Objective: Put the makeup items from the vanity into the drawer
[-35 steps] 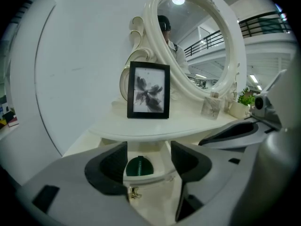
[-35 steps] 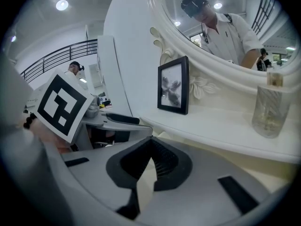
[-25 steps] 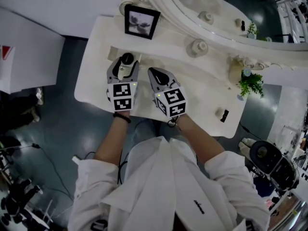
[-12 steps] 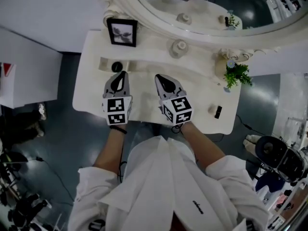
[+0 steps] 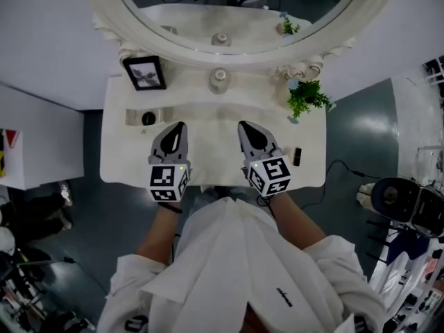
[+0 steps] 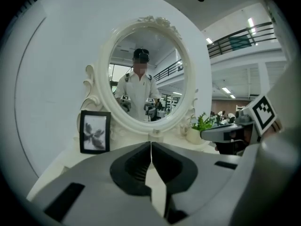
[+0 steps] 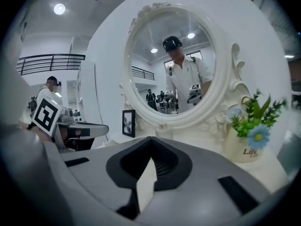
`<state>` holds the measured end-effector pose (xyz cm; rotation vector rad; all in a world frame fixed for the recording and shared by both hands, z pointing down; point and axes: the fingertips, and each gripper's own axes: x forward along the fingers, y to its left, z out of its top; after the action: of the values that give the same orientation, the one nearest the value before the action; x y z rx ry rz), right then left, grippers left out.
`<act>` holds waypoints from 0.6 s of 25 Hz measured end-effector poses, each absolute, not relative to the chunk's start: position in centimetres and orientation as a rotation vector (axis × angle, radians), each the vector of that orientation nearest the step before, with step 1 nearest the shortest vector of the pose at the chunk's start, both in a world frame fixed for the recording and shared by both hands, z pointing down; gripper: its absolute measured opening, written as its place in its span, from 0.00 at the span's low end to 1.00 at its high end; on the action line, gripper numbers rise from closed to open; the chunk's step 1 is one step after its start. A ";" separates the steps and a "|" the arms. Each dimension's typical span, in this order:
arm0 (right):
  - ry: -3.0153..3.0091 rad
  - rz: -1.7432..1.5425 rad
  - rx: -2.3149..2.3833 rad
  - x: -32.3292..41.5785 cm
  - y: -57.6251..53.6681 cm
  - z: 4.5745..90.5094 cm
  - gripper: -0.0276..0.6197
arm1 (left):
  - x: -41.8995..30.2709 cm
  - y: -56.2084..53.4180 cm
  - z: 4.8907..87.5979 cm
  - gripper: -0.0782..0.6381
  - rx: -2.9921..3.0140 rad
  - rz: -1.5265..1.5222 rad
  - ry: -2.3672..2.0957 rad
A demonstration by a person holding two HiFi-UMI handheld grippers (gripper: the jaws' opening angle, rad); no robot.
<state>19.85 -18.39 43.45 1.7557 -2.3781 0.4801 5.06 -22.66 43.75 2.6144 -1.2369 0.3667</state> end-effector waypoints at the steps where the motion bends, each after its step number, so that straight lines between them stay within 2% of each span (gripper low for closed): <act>1: -2.371 0.472 1.785 21.0 -17.8 42.9 0.07 | 6.0 -22.2 43.1 0.15 2.636 0.351 -1.215; 8: -2.320 0.403 1.977 27.6 -14.1 38.9 0.07 | 11.2 -19.5 39.2 0.15 2.762 0.288 -1.087; 15: -2.298 0.373 2.071 30.6 -11.2 37.0 0.07 | 12.9 -17.3 37.8 0.15 2.797 0.281 -1.037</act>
<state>30.61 -11.24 37.02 2.0707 -2.2976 0.3734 12.93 -17.34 37.83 2.7968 -1.0373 0.2807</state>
